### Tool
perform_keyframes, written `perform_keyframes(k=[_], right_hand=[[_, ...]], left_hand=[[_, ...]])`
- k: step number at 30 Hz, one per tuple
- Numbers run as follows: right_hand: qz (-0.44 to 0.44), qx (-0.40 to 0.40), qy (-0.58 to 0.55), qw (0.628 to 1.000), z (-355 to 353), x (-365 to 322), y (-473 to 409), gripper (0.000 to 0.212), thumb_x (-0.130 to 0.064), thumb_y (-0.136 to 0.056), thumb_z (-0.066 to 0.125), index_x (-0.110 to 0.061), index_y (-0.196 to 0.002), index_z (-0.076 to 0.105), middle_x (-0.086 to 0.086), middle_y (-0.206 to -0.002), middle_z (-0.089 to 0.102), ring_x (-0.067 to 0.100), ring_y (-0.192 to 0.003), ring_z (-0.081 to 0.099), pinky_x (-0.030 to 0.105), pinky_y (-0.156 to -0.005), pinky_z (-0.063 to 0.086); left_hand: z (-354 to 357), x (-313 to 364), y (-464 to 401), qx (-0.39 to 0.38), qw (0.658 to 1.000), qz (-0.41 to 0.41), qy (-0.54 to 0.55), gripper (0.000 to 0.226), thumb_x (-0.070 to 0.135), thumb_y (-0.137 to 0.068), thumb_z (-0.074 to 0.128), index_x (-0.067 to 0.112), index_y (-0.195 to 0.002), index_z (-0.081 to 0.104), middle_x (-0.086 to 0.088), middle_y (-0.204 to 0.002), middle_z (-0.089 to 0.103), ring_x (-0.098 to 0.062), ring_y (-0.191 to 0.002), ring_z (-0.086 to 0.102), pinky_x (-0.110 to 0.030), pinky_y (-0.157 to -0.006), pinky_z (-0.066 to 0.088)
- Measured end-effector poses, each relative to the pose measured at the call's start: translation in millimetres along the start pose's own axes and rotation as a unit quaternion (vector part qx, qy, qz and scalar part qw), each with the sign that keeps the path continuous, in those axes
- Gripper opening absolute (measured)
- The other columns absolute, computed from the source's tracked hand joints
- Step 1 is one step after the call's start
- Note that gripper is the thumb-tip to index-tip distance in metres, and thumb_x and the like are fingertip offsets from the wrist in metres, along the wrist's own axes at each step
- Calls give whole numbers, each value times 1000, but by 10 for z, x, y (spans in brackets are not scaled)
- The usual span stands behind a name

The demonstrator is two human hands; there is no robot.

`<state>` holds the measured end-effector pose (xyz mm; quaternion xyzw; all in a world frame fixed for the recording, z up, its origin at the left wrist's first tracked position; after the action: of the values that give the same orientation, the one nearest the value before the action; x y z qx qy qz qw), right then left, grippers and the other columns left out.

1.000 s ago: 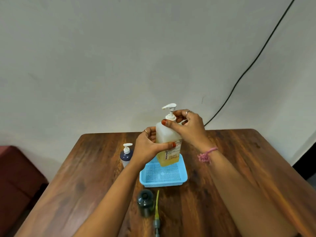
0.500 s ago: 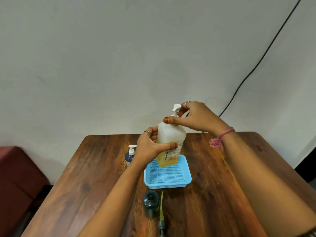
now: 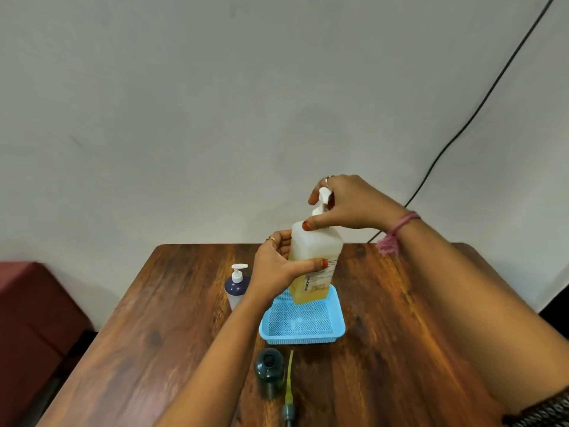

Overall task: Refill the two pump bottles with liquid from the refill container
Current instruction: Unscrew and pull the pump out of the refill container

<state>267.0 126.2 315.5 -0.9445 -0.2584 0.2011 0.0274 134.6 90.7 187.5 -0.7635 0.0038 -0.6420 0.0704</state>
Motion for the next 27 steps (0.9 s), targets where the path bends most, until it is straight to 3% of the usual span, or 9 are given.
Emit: perform_keyframes(k=[4,6,9,12,14,19,21,24,27], right_hand=[[-17,-80,-243,967,14,13,49,79,-7,-74,79,-25,-139,39,-1,-120,62,10,-99,65,24,-86,54],[-3,-86,-216,973,33,43,63,95,-17,-69,84,-29,-145,28,-3,-125,55,11,-102,63,26,-87,54],[22,22,-116,993,18,45,34,83,-43,-64,83,-27,-134,42,-7,-108,59,5,-91,60,19,-76,50],[-4,19,-252,968,34,54,31,68,-20,-71,82,-24,-130,49,-4,-106,65,11,-94,65,29,-86,55],[-12,-32,-359,933,55,94,47,77,-5,-72,79,-23,-137,42,1,-114,66,13,-101,66,30,-90,54],[27,56,-262,963,147,50,-3,79,-34,-65,84,-28,-132,42,-7,-105,60,5,-89,62,16,-74,50],[26,70,-309,948,164,56,-11,75,-24,-69,83,-26,-132,43,-6,-98,66,6,-86,64,15,-73,51],[25,19,-387,922,188,125,18,92,-12,-74,78,-27,-147,24,-4,-112,69,8,-104,64,26,-91,48],[41,55,-350,934,238,64,39,98,-25,-70,82,-28,-147,20,-8,-113,62,4,-100,61,18,-81,47]], left_hand=[[-80,-5,16,5,1000,-10,23,70,27,-58,92,19,-118,57,4,-113,69,-13,-100,69,-37,-83,60],[-92,14,11,6,1000,-5,21,70,25,-58,92,18,-118,57,4,-112,69,-13,-100,69,-36,-84,60],[-93,46,-8,5,1000,-3,21,70,25,-58,92,17,-119,57,4,-112,69,-12,-100,69,-35,-84,60],[-103,54,-2,3,999,-8,34,69,24,-59,91,17,-119,57,3,-112,69,-13,-100,69,-37,-84,60],[-127,55,-6,8,999,-10,49,69,23,-58,92,15,-118,58,1,-112,70,-13,-99,70,-38,-84,60],[-209,58,-34,19,999,-6,48,71,23,-56,93,15,-118,59,0,-111,71,-14,-98,70,-38,-84,60],[-218,49,-40,23,999,-10,48,71,23,-57,93,15,-119,59,0,-111,70,-15,-99,70,-39,-84,60],[-219,53,-29,25,998,-8,49,71,22,-58,92,14,-120,58,0,-112,70,-15,-100,70,-38,-84,60],[-233,56,-13,27,998,-5,48,70,21,-58,92,13,-119,58,0,-111,70,-14,-99,70,-36,-83,60]])
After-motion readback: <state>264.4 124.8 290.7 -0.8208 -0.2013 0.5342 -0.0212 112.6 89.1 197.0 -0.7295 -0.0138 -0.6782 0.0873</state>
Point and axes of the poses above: each hand's wrist, its own y-axis away from the middle knuckle, its own z-axis out of the palm, x = y × z, the point moved 6 cm from there along -y, towards the middle knuckle
